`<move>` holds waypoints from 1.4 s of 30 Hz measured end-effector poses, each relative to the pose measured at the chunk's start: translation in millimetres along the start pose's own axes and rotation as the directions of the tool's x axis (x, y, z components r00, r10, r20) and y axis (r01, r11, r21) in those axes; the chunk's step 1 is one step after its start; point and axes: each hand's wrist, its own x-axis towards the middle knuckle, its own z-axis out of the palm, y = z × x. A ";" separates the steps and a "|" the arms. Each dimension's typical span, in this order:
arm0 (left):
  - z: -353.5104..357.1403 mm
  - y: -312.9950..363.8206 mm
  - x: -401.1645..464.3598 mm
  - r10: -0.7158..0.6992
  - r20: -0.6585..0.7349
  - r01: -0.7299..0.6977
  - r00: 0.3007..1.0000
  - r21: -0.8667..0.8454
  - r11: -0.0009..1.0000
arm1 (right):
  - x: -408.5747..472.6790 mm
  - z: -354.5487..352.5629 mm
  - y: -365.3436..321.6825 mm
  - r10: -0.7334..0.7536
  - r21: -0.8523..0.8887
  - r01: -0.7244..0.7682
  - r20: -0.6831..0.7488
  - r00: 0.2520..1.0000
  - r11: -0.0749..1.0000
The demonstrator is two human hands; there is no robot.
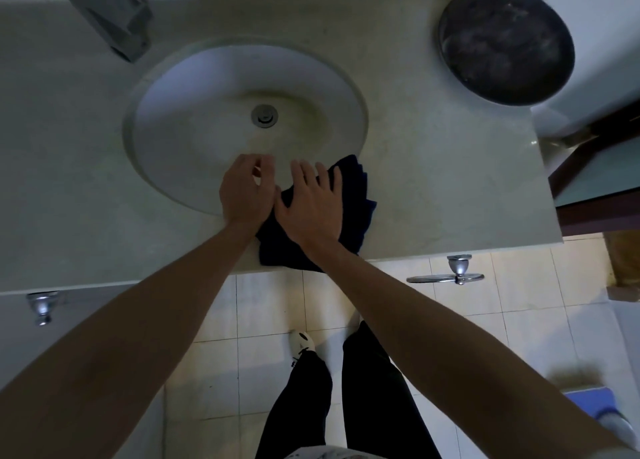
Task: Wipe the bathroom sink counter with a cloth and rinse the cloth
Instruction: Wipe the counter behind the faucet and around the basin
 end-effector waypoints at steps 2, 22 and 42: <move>-1.5 -1.8 2.6 -0.041 -0.030 0.039 0.999 -0.062 0.997 | 2.1 3.9 -4.4 0.015 0.016 -0.014 -0.021 1.000 1.000; -64.4 -47.1 0.1 0.069 -0.381 -0.020 0.922 0.132 0.991 | 21.5 37.1 -107.2 -0.050 0.133 0.037 0.097 0.994 0.990; -64.7 -61.4 -34.5 -0.133 -0.211 0.205 0.968 0.372 0.905 | 30.0 -21.8 -10.8 -0.296 0.399 0.235 0.099 0.950 0.887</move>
